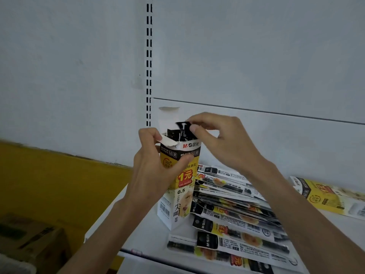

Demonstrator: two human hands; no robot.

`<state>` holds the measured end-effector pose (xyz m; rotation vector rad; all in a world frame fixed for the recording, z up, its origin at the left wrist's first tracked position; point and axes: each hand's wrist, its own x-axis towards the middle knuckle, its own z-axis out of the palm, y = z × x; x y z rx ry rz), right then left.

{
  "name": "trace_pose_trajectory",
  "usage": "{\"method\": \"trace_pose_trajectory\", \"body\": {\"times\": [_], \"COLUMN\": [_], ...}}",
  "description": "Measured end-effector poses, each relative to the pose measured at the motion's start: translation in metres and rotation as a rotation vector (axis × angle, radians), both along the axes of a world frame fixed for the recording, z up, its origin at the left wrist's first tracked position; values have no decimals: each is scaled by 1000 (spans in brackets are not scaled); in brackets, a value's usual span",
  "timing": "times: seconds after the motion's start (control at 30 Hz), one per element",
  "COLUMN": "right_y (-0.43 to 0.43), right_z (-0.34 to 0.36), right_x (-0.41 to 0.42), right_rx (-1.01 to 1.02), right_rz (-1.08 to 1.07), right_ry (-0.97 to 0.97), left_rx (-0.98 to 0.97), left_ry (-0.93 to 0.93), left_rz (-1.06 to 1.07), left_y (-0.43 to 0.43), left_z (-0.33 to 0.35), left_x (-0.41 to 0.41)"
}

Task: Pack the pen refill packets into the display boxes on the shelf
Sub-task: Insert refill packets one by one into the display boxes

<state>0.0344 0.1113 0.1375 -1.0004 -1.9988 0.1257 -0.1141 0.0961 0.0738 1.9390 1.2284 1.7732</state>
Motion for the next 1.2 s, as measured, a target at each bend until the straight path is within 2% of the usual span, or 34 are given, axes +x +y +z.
{"method": "trace_pose_trajectory", "body": {"times": [0.1, 0.2, 0.33, 0.47, 0.73, 0.83, 0.93, 1.03, 1.2], "right_y": [-1, -3, -6, -9, -6, -7, -15, -25, -38], "right_z": [-19, -29, -20, -15, -19, -21, -37, -54, -46], "right_x": [-4, -8, -9, -12, -29, -26, -12, 1, 52], "right_rx": [167, 275, 65, 78, -206, -175, -99, -187, -68], "right_rz": [-68, -102, -27, 109, 116, 148, 95, -19, -183], "right_ry": [-138, -156, -137, 47, 30, 104, 280, 270, 232], "left_rx": [10, 28, 22, 26, 46, 49, 135, 223, 145], "left_ry": [-15, 2, -13, 0, 64, 43, -33, -151, -392], "left_rz": [0, -15, 2, 1, -24, -5, 95, 137, -56], "left_y": [-1, -4, -2, -1, 0, 1, 1, 0, -8], "left_z": [-2, -1, -5, -6, 1, 14, 33, 53, 66], "left_x": [2, 5, 4, 0, -4, -11, -16, -4, 49]}}
